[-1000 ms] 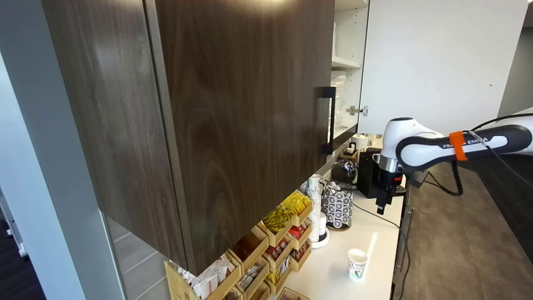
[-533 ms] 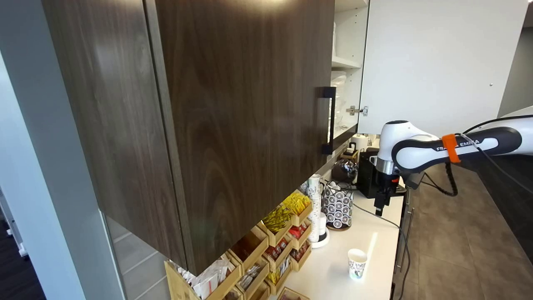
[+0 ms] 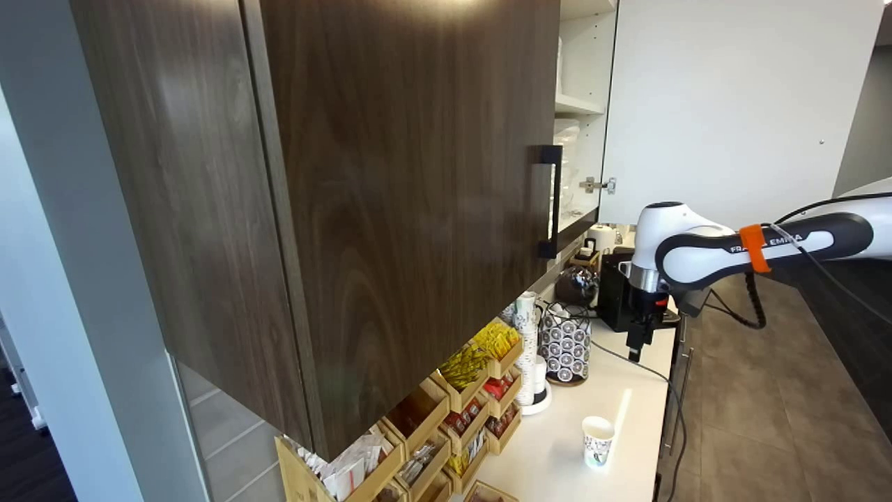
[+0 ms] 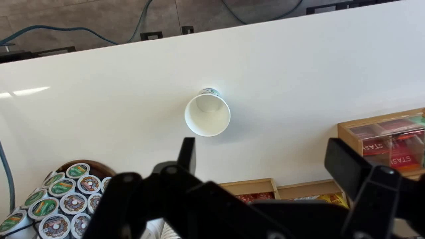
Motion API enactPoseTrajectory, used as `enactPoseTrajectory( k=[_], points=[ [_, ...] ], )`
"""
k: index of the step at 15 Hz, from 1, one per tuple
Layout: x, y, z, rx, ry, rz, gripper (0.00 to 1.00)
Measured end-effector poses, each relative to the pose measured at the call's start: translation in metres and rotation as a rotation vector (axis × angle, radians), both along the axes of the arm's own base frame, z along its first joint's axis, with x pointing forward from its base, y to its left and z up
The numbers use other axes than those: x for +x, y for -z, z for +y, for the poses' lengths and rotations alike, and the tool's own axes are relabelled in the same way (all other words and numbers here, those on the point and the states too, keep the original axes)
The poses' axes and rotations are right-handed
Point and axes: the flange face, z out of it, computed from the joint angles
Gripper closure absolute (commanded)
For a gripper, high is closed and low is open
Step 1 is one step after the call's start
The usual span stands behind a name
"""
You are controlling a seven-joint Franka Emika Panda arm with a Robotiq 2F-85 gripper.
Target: Put the coffee cup on the bottom shelf of the upper cabinet on the left
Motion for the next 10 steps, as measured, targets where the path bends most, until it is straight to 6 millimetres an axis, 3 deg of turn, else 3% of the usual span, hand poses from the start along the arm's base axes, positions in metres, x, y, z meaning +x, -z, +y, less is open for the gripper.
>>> enactPoseTrajectory(
  k=[2, 10],
  points=[
    [-0.002, 0.014, -0.002, -0.01, -0.001, 0.027, 0.0],
    [0.009, 0.122, -0.006, -0.026, 0.03, -0.049, 0.0]
  ],
)
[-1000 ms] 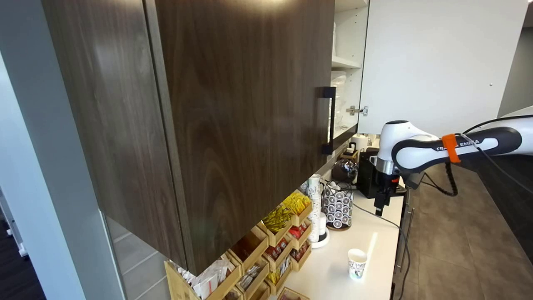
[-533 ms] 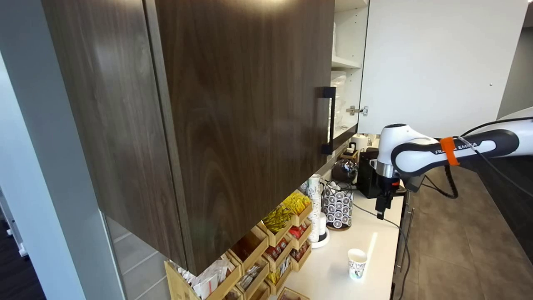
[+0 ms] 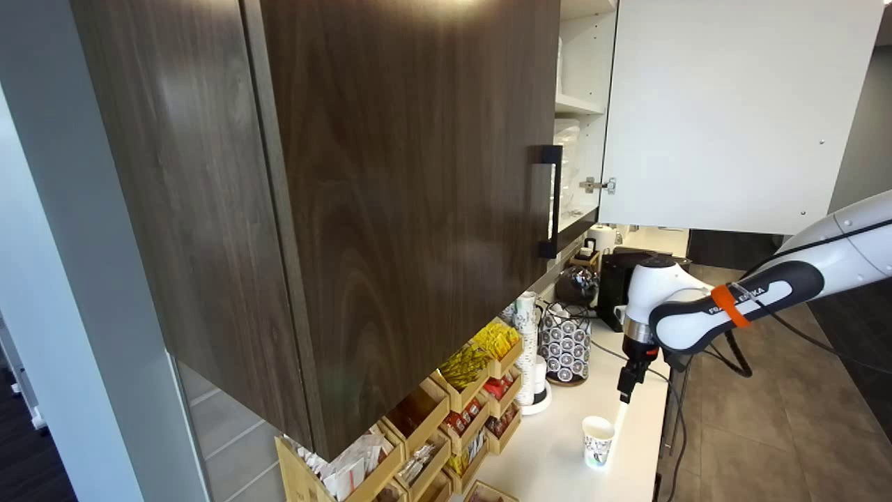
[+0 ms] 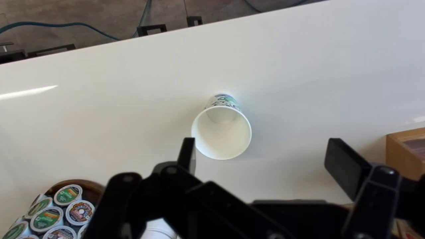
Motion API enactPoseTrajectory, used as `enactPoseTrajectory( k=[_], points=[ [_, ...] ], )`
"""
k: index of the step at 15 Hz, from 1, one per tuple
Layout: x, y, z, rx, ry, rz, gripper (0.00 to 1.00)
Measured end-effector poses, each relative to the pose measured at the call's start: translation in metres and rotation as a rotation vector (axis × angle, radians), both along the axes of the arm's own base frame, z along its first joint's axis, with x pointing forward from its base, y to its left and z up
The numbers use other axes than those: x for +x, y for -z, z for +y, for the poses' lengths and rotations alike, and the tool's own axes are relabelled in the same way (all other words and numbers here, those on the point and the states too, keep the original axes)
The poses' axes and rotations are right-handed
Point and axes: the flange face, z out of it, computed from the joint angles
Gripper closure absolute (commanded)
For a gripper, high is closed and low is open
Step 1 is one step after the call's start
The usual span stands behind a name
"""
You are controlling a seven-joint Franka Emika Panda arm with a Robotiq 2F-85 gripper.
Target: Put the coffee cup on the bottom shelf of the upper cabinet on the left
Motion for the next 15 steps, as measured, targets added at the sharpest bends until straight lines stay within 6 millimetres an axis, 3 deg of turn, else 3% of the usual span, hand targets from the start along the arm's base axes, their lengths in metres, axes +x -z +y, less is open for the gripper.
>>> enactPoseTrajectory(
  k=[5, 11, 15],
  points=[
    [0.009, 0.047, -0.006, -0.042, 0.062, -0.018, 0.0],
    [0.012, 0.05, -0.007, -0.035, 0.078, -0.016, 0.0],
    [0.014, 0.073, -0.013, 0.0, 0.142, 0.035, 0.0]
  ],
)
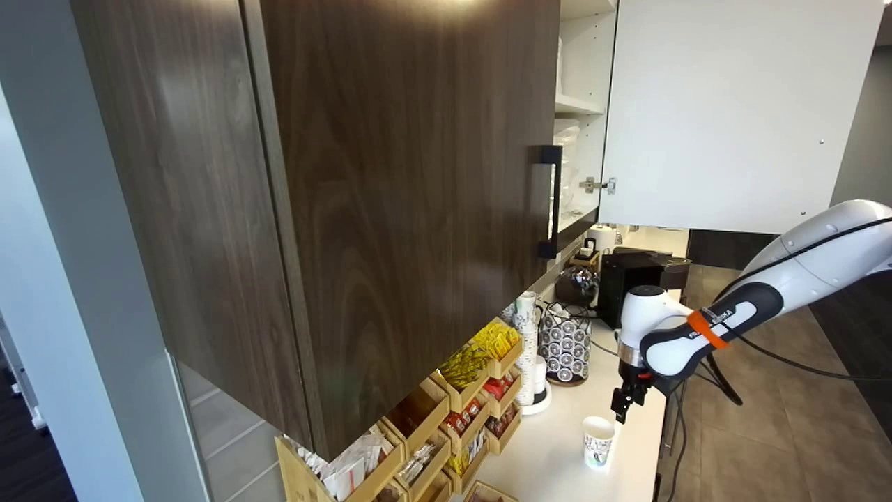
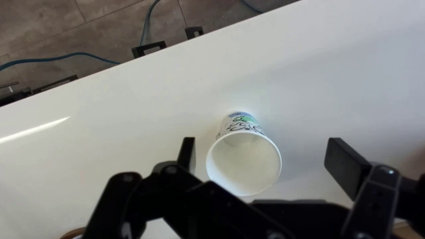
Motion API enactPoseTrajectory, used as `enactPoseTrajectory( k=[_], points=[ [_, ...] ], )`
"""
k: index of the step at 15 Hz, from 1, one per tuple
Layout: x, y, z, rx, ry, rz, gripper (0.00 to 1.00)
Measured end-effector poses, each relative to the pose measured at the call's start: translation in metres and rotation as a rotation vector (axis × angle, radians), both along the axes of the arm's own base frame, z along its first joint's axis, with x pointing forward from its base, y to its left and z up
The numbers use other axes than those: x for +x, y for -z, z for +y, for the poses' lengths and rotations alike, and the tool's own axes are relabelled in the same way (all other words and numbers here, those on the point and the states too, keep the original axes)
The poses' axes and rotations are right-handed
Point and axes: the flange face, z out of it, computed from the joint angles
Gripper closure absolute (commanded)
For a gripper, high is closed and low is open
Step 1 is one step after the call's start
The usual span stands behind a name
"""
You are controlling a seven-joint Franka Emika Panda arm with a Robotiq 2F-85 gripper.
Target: Put the coffee cup on the bottom shelf of the upper cabinet on the left
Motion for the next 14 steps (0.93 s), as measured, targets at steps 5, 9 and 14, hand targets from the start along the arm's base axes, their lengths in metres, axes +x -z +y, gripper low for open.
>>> enactPoseTrajectory(
  k=[5, 9, 14],
  points=[
    [0.015, 0.033, -0.007, 0.046, 0.068, 0.014, 0.0],
    [0.03, 0.058, -0.015, 0.079, 0.11, -0.03, 0.0],
    [0.041, 0.082, -0.033, 0.073, 0.145, -0.02, 0.0]
  ],
)
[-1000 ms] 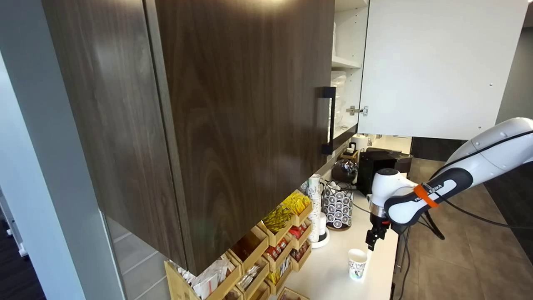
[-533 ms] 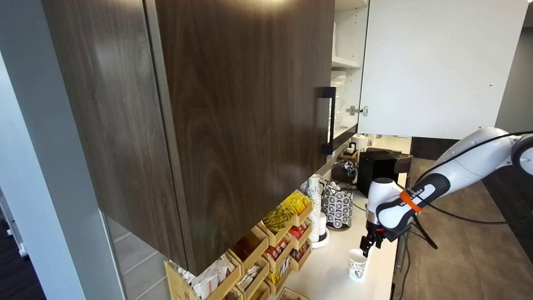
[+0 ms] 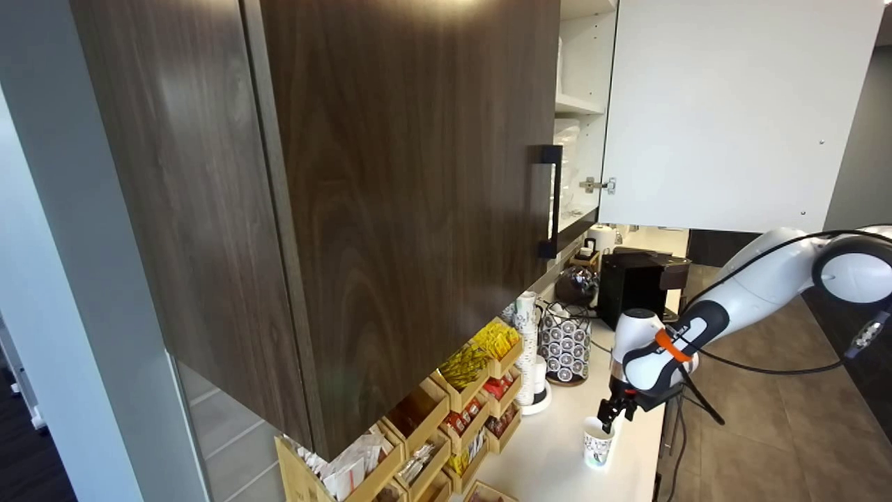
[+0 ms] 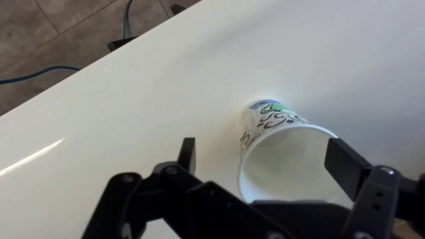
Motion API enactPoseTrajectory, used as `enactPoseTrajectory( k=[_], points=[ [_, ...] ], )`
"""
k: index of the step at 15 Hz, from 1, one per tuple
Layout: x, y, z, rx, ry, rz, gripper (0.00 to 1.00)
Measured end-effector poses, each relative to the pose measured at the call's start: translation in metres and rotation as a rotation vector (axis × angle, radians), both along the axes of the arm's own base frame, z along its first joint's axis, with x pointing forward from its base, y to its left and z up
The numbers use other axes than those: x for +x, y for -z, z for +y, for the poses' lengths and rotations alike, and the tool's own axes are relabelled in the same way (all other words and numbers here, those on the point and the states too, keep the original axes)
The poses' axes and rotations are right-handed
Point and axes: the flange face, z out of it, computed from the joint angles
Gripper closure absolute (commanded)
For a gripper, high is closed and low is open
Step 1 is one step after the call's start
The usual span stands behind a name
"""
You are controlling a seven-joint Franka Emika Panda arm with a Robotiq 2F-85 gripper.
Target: Put the coffee cup on the bottom shelf of the upper cabinet on the left
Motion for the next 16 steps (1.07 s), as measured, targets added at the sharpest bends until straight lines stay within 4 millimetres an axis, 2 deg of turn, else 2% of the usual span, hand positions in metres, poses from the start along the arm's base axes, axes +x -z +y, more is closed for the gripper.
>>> enactPoseTrajectory(
  k=[9, 10, 14, 16],
  points=[
    [0.013, 0.027, -0.012, 0.032, 0.088, -0.014, 0.0],
    [0.014, 0.028, -0.013, 0.033, 0.098, -0.013, 0.17],
    [0.016, 0.034, -0.016, 0.032, 0.131, -0.007, 0.51],
    [0.015, 0.037, -0.018, 0.03, 0.147, -0.003, 0.65]
  ],
)
